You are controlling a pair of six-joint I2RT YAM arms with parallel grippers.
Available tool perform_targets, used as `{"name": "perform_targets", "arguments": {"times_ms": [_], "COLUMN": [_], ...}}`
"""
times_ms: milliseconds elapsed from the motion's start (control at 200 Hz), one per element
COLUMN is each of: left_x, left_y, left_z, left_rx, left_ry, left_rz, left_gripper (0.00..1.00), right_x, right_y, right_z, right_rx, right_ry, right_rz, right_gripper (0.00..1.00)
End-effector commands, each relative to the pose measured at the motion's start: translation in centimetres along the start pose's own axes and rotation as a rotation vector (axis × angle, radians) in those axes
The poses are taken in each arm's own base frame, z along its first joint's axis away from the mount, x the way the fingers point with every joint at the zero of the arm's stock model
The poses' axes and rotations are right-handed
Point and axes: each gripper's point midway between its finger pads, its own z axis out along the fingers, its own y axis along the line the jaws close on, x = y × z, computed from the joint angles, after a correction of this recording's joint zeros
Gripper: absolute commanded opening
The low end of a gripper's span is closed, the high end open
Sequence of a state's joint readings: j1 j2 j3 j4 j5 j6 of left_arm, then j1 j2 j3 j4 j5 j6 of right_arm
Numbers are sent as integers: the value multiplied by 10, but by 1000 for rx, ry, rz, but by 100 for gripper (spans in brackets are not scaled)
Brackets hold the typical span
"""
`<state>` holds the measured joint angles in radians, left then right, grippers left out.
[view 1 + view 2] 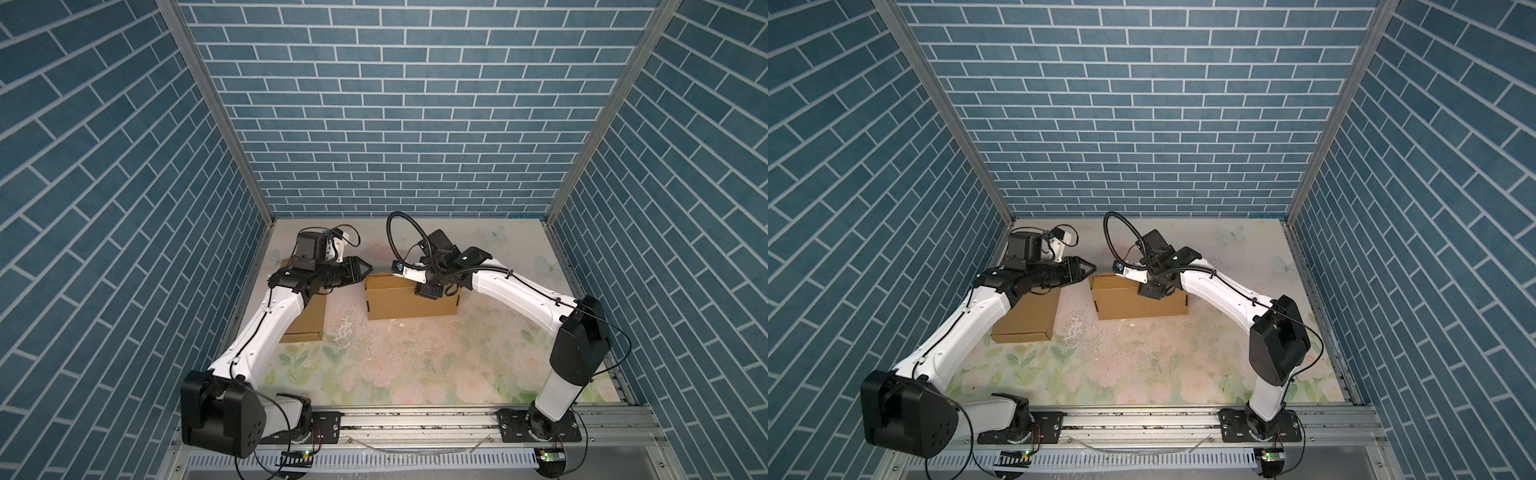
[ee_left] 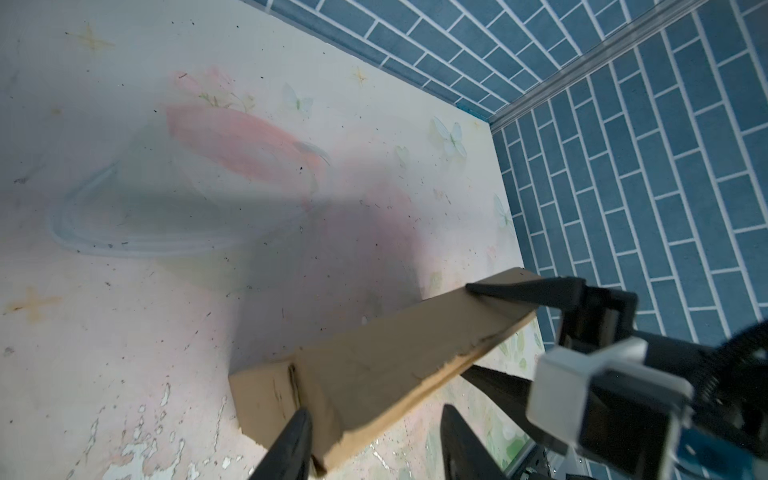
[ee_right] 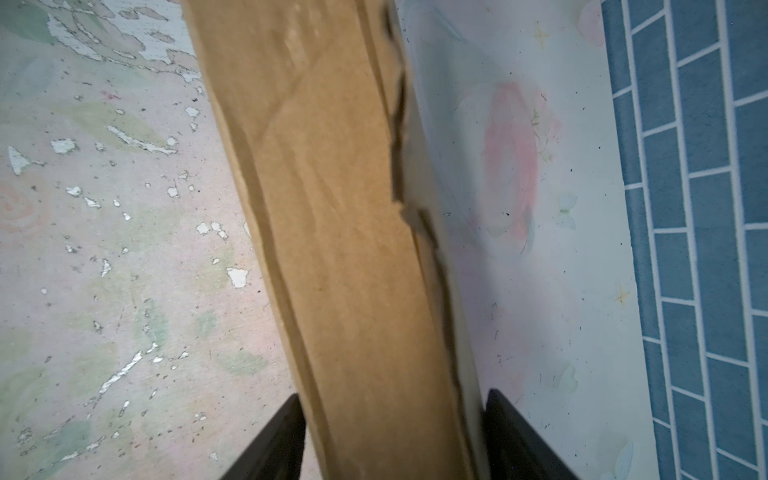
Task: Fold the paper box
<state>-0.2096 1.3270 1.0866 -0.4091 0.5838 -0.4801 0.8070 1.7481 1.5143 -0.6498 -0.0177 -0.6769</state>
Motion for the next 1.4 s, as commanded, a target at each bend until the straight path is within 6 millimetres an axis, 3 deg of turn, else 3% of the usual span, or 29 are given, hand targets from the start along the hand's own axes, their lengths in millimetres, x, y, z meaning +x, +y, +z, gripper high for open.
{"name": "perform_targets", "arguments": {"times_ms": [0, 140, 390, 590, 685, 780, 850, 940, 1015, 1175, 1245, 1395], "left_x": [-16, 3, 66, 59, 65, 71, 72, 72, 72, 74, 75, 75], "left_y": [-4, 6, 60, 54, 58, 63, 64, 65, 65, 67, 68, 71], "left_z": [5, 10, 22, 18, 23, 28, 29, 31, 32, 32, 33, 34], "left_rx": [20, -5, -112, -85, -77, -72, -70, -72, -71, -75, -78, -87], "left_ry": [-34, 29, 163, 119, 134, 141, 141, 145, 147, 148, 153, 162], "left_rz": [-9, 8, -42, -48, -58, -72, -67, -61, -60, -55, -50, -46], "left_gripper": [51, 51, 50, 49, 48, 48, 47, 46, 46, 46, 45, 44], "right_x": [14, 13, 13, 11, -3, -21, -24, -5, 28, 92, 102, 100], "right_y": [15, 15, 15, 16, 7, -18, -35, -56, -66, -53, -50, -46], "right_z": [4, 4, 5, 4, -11, -40, -64, -86, -94, -94, -92, -83], "right_rx": [-29, -29, -29, -32, -17, 11, 25, 44, 66, -45, -126, -231], "right_ry": [47, 48, 47, 37, -34, -158, -245, -307, -276, -99, -79, -79], "right_rz": [25, 29, 29, 53, 119, 279, 425, 662, 907, 1320, 1430, 1467], "right_gripper": [67, 67, 67, 68, 73, 78, 80, 80, 74, 67, 64, 57]}}
